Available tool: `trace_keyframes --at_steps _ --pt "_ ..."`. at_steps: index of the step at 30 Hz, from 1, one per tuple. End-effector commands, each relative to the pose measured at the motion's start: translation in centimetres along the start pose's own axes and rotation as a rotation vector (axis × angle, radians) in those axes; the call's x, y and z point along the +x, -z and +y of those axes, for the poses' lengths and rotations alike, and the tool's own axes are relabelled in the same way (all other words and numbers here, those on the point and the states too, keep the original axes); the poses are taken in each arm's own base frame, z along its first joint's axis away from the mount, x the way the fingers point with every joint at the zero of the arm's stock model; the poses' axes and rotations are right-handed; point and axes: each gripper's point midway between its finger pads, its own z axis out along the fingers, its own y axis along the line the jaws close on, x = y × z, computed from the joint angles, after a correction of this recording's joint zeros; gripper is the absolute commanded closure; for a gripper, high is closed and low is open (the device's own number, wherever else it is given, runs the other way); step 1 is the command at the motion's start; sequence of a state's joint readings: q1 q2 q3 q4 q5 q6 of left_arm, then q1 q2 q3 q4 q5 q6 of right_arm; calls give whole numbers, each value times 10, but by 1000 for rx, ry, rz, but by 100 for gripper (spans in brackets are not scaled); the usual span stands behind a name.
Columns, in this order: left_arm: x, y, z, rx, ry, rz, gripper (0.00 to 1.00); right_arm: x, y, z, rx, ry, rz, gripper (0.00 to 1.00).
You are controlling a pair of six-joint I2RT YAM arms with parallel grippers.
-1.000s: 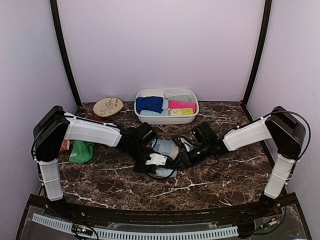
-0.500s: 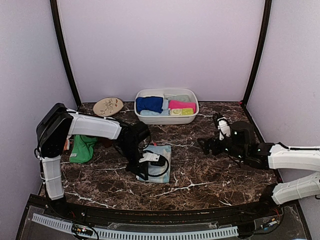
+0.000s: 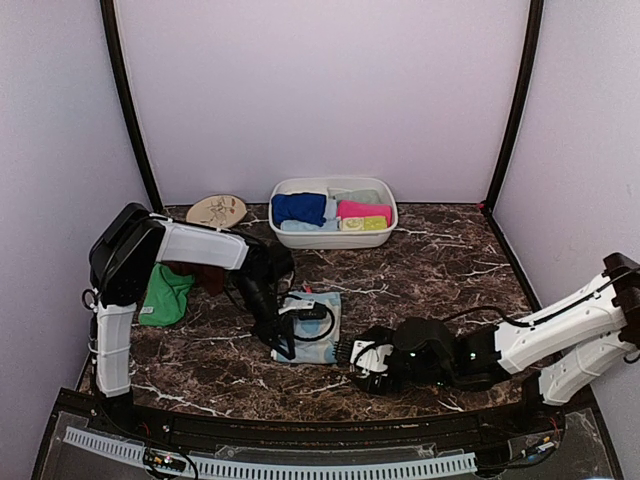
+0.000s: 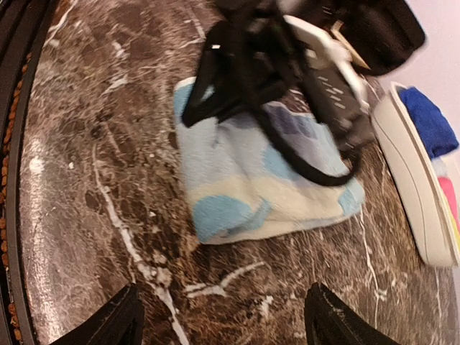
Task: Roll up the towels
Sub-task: Roll the towel at the center of the board.
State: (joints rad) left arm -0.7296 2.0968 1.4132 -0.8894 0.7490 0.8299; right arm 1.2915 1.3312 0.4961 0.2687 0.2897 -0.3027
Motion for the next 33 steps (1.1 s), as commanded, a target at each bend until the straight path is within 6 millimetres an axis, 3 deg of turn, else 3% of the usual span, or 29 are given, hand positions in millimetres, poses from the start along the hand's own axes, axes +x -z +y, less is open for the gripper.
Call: trace_keyframes --at_steps 1,8,15,21,25,28,30,33 --pt "3 4 -11 86 67 -17 100 -42 -22 12 4 209 -76 25" --pt "4 4 -7 107 90 -13 100 -57 -67 27 -17 324 -102 29" --pt "4 6 -4 108 89 -12 100 -48 -99 30 -54 316 -80 40" --pt "6 9 -2 116 94 -29 100 -30 -115 18 -30 262 -33 55" --pt "8 11 -3 127 98 -38 99 -17 -120 17 -28 231 0 74" --pt "8 15 1 117 108 -49 89 -14 -118 20 -56 188 15 90" --pt "6 23 7 90 116 -75 72 -16 -115 22 -78 142 21 100" --pt "8 39 23 -16 127 -138 58 -16 -109 22 -142 25 39 100"
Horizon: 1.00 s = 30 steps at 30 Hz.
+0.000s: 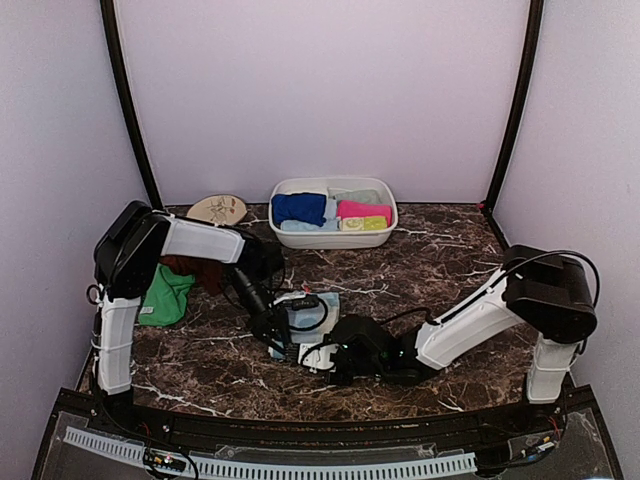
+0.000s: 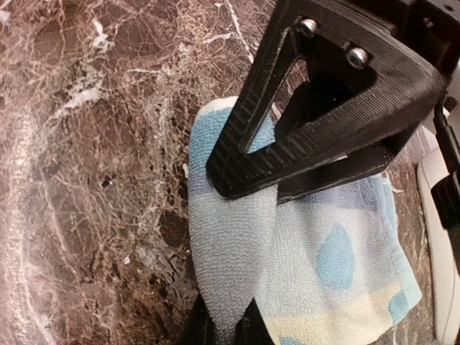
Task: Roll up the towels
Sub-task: Roll the towel at the center of the board.
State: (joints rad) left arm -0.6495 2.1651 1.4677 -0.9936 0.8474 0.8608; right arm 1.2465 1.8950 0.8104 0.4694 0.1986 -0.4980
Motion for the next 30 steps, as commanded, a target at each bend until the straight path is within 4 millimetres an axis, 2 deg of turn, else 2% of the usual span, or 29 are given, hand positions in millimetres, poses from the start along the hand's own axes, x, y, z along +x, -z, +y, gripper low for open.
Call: trace_keyframes --at_steps 1,5,8,11,13,16,19,23,27,30 --pt "-1 32 17 -156 5 -97 55 -5 9 -2 -106 -197 5 100" --pt "10 52 23 -338 -39 -127 54 -6 15 0 -258 -395 20 100" --pt "7 69 15 -427 -107 -165 53 -5 18 -1 -397 -582 21 100" --pt "9 73 5 -460 -176 -167 53 -6 17 -7 -541 -791 32 100" --pt "12 72 2 -462 -192 -161 53 -8 15 -10 -640 -900 51 100" --pt "13 68 -3 -443 -204 -140 53 6 7 -10 -726 -1046 167 100" --pt "7 60 -10 -453 -263 -102 53 11 -1 -10 -798 -1138 226 100" --pt "-7 34 -22 -479 -413 -4 53 15 -4 -11 -843 -1216 240 100" --pt "-14 18 -13 -508 -494 78 53 18 -3 -20 -848 -1283 207 100" --pt "-18 15 1 -553 -509 111 54 24 -4 -20 -858 -1324 222 100"
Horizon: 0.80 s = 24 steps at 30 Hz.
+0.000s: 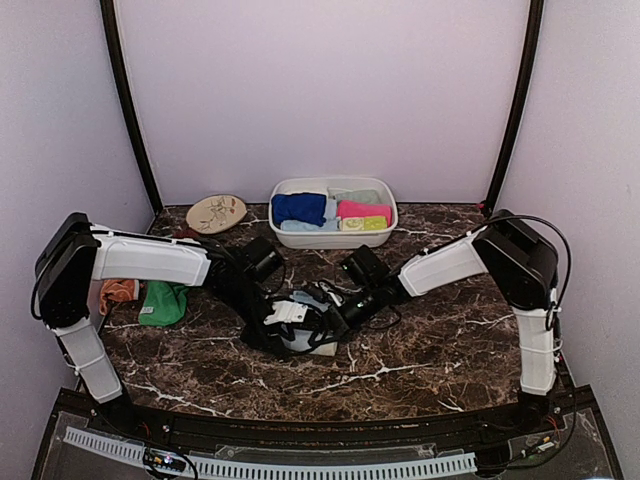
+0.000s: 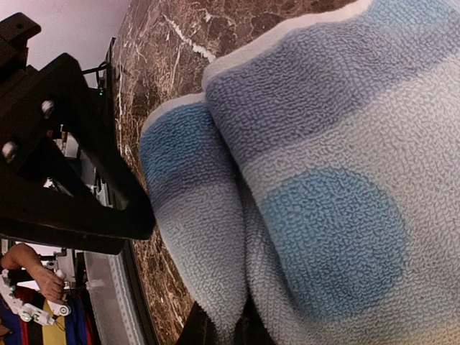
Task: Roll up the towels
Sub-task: Roll the towel at the center of the board.
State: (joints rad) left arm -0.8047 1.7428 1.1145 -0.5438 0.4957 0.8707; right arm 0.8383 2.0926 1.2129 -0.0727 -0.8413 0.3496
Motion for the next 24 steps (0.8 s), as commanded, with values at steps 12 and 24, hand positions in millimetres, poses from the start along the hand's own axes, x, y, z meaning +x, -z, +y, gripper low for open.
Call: trace_keyframes --at_steps 12,24 --pt "30 -31 45 -144 -103 176 54 15 1 -25 -46 -208 39 100" --pt "72 -51 50 -162 -134 353 96 13 6 -14 -93 -208 78 89"
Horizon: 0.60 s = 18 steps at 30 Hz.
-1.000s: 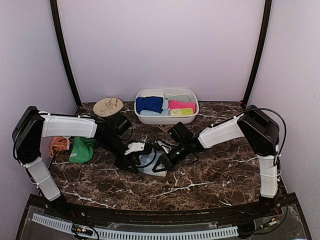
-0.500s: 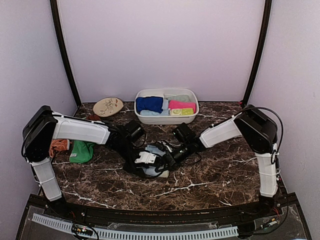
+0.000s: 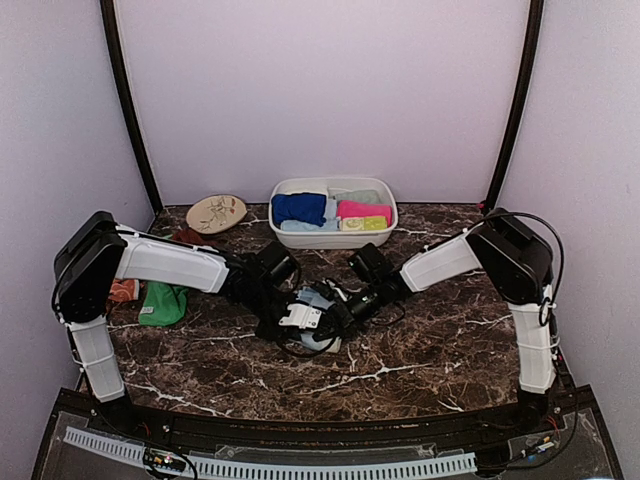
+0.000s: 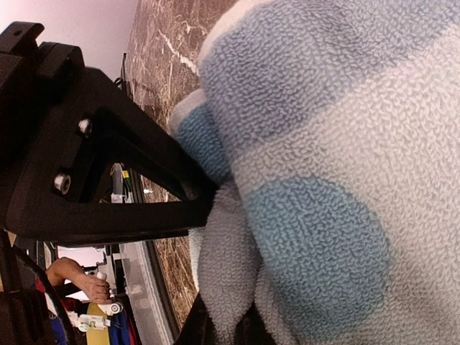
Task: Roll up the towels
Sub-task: Roll the towel at the center of the board.
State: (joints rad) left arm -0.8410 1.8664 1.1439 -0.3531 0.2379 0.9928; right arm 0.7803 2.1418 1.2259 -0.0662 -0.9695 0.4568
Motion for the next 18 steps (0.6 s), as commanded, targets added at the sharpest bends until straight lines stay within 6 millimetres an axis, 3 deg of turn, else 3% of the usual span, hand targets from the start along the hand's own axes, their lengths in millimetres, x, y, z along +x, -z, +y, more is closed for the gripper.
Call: trace_keyframes --at_steps 1,5,9,12,14,18 --pt "54 -29 -23 79 35 210 99 10 1 -6 22 -41 45 84" --pt "55 -31 -34 131 59 204 100 -4 26 -11 107 -18 -32 77" --pt "51 -30 -51 238 117 176 100 -24 72 -14 258 44 -187 61" --pt "39 -22 -60 332 177 126 100 -26 105 -12 413 159 -315 55" --pt "30 -11 -65 400 216 96 100 -23 122 -5 495 280 -400 51" --pt "9 10 -74 533 294 12 100 10 126 26 665 610 -486 49"
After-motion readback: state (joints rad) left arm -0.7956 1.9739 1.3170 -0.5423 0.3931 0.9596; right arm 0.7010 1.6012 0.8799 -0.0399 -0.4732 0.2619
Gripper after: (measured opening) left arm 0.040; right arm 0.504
